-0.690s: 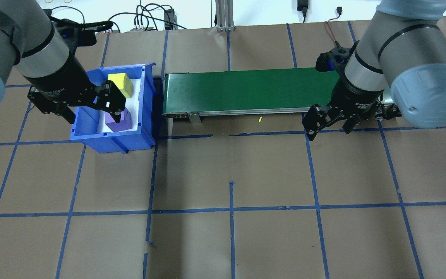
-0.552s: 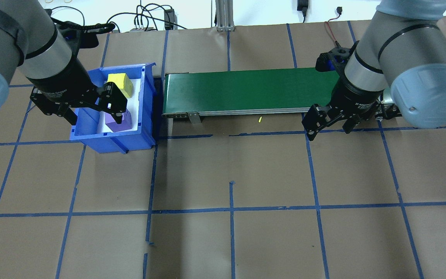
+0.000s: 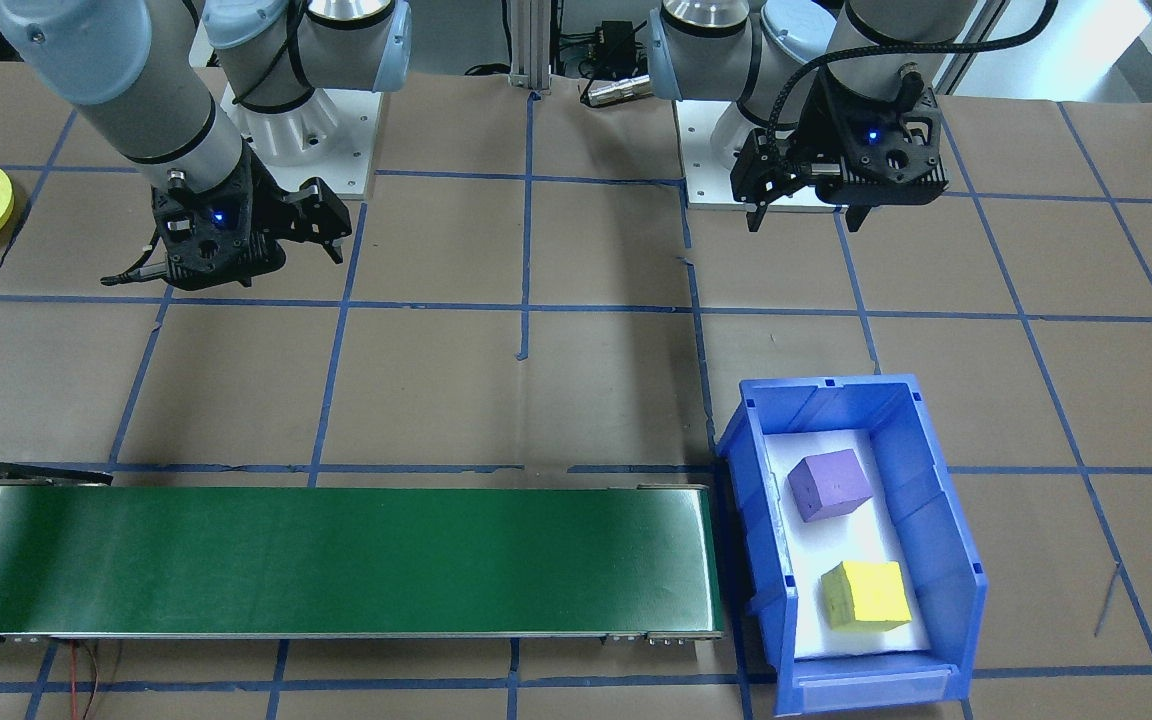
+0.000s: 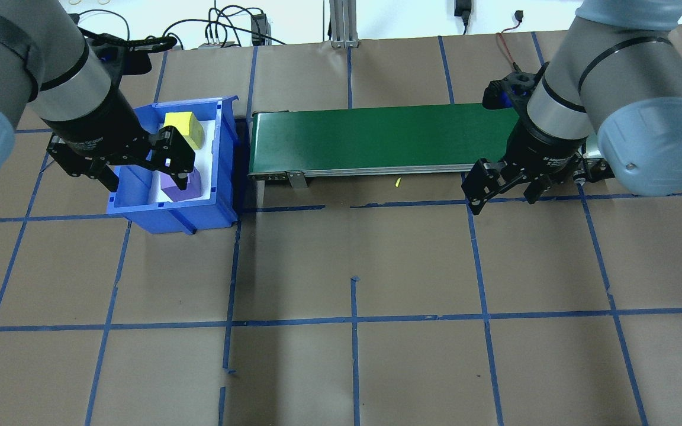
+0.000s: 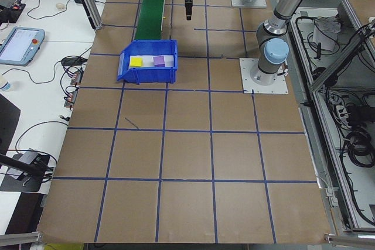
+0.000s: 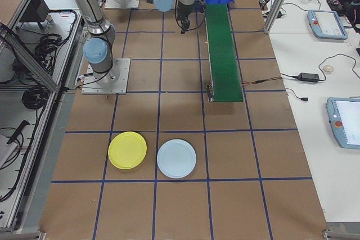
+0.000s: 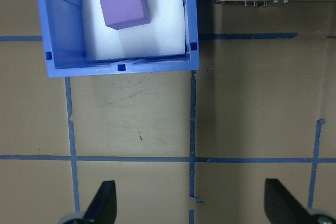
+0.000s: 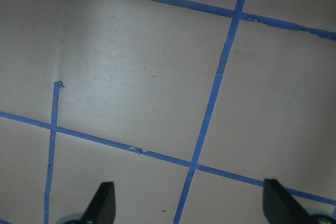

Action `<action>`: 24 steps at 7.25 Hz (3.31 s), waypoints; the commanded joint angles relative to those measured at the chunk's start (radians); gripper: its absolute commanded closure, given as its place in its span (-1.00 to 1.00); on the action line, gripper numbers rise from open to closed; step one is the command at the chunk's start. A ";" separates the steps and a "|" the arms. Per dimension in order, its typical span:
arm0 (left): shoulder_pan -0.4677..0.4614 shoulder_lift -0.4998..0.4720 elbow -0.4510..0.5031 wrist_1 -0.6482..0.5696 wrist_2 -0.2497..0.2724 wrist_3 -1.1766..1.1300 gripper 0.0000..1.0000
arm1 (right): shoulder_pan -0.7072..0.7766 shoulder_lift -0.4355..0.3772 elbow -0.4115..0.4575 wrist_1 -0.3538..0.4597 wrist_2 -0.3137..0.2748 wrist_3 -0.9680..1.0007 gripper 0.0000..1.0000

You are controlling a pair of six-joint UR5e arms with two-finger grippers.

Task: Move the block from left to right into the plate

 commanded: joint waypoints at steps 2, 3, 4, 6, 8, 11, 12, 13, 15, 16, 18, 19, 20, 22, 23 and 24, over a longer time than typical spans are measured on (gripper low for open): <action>-0.003 -0.001 0.001 0.002 0.000 0.000 -1.00 | 0.000 0.000 0.000 0.000 -0.001 0.000 -1.00; -0.003 -0.002 0.004 0.002 0.000 0.002 -1.00 | 0.000 0.000 0.000 0.000 0.000 0.000 -1.00; -0.003 -0.001 0.009 0.002 0.001 0.003 -1.00 | 0.000 0.000 0.000 0.000 0.000 0.000 -1.00; -0.002 -0.011 0.018 0.016 0.001 0.003 -1.00 | 0.000 -0.001 0.000 0.000 0.000 0.000 -1.00; 0.021 -0.077 0.016 0.094 0.010 0.020 -1.00 | 0.000 0.000 0.000 0.000 -0.001 0.002 -1.00; 0.040 -0.266 0.039 0.288 0.010 0.028 -1.00 | 0.000 -0.001 0.000 0.000 0.000 0.002 -1.00; 0.101 -0.296 0.044 0.288 0.007 0.051 -1.00 | 0.000 0.000 0.000 0.000 0.000 0.002 -1.00; 0.136 -0.318 0.030 0.289 0.001 0.090 -1.00 | 0.000 0.000 0.000 0.000 -0.001 0.000 -1.00; 0.136 -0.375 0.017 0.362 -0.002 0.088 -1.00 | 0.000 0.000 0.000 0.000 0.000 0.002 -1.00; 0.139 -0.411 0.015 0.427 0.004 0.098 -1.00 | 0.000 0.000 0.000 0.000 -0.001 0.002 -1.00; 0.147 -0.465 0.015 0.464 0.001 0.080 -1.00 | 0.000 0.000 0.000 0.000 -0.001 0.000 -1.00; 0.147 -0.473 0.010 0.479 0.003 0.081 -1.00 | 0.000 0.000 0.000 -0.002 -0.003 0.000 -1.00; 0.147 -0.479 -0.015 0.484 0.000 0.078 -0.97 | 0.000 0.000 0.000 0.000 -0.001 0.000 -1.00; 0.152 -0.485 -0.080 0.582 0.004 0.078 -0.96 | -0.002 0.000 0.008 -0.002 -0.003 0.000 -1.00; 0.152 -0.502 -0.085 0.597 0.001 0.078 -0.83 | -0.003 0.000 0.008 -0.002 -0.003 0.000 -1.00; 0.152 -0.520 -0.085 0.620 -0.002 0.089 -0.34 | -0.003 0.000 0.011 -0.003 -0.003 0.002 -1.00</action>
